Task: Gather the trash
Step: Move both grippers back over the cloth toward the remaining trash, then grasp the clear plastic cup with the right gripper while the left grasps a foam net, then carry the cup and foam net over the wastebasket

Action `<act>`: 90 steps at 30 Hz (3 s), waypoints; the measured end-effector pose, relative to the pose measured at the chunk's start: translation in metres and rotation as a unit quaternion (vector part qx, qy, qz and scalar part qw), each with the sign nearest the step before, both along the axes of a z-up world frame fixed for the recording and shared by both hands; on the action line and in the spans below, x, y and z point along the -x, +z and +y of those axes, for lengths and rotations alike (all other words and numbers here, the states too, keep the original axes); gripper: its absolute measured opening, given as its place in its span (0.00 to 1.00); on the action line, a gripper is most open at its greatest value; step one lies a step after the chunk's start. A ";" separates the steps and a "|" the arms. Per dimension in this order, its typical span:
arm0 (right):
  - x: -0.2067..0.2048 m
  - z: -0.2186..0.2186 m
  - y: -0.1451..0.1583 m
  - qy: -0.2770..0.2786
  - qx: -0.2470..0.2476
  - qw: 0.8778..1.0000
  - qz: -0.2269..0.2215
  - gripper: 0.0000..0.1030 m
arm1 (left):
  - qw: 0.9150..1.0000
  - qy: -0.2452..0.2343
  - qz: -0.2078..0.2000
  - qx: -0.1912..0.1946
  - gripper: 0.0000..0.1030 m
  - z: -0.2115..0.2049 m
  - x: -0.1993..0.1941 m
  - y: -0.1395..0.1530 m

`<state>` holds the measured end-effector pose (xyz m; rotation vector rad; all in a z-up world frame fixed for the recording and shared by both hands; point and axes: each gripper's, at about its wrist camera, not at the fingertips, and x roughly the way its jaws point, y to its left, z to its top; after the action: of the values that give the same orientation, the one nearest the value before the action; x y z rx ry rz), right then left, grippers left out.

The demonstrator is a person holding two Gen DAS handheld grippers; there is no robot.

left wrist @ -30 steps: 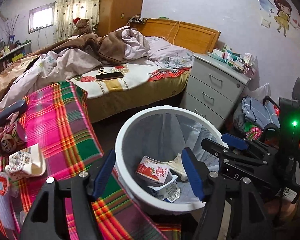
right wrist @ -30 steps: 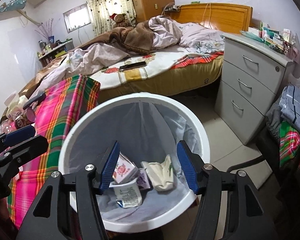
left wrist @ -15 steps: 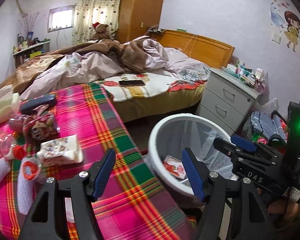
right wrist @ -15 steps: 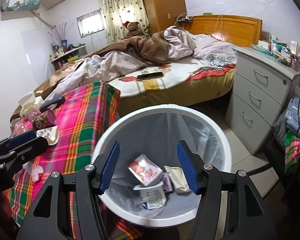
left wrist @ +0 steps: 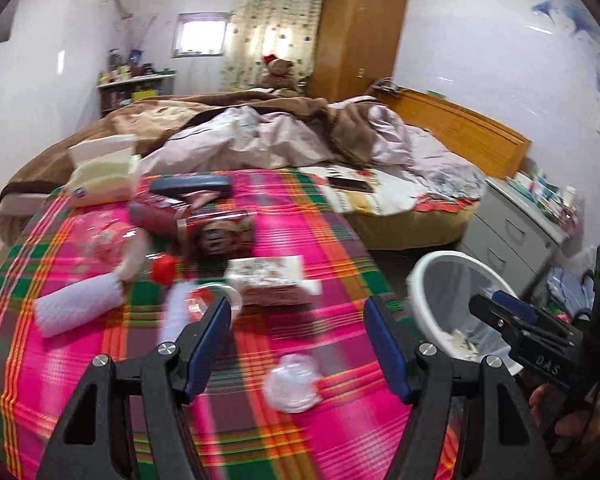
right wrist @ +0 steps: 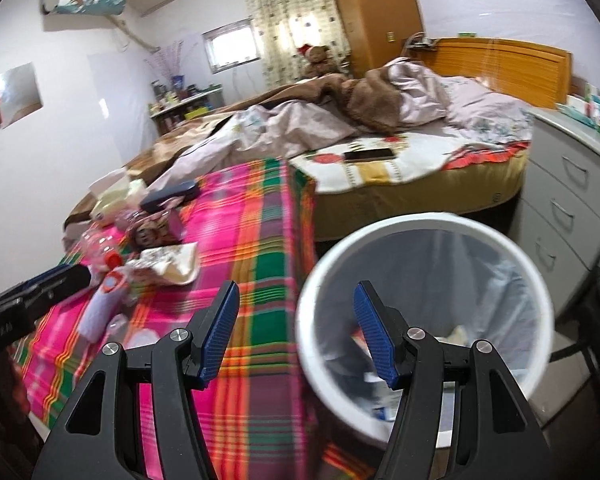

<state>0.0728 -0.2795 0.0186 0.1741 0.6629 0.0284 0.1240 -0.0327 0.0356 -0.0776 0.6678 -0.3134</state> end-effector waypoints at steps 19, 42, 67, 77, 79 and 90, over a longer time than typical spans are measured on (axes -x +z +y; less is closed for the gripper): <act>-0.009 0.088 -0.026 0.123 -0.008 0.992 0.038 0.60 | 0.996 0.041 0.083 -0.001 0.69 0.074 -0.024 -0.062; -0.032 0.133 -0.044 0.144 0.045 0.985 0.085 0.60 | 0.990 0.038 0.123 -0.049 0.69 0.080 -0.077 -0.080; -0.039 0.121 -0.047 0.117 0.032 0.987 0.104 0.35 | 0.989 0.033 0.116 -0.085 0.34 0.068 -0.086 -0.079; -0.039 0.116 -0.044 0.110 0.024 0.989 0.092 0.35 | 0.992 0.036 0.108 -0.056 0.26 0.074 -0.074 -0.071; -0.039 0.115 -0.043 0.110 0.023 0.990 0.089 0.35 | 0.992 0.038 0.106 -0.051 0.26 0.075 -0.072 -0.068; -0.033 0.106 -0.028 0.107 0.016 0.992 0.063 0.35 | 0.995 0.038 0.084 -0.035 0.26 0.072 -0.051 -0.046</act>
<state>0.1062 -0.1739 -0.0099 0.0736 0.8050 0.2132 0.1749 0.0393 -0.0109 -0.0622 0.8409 -0.2109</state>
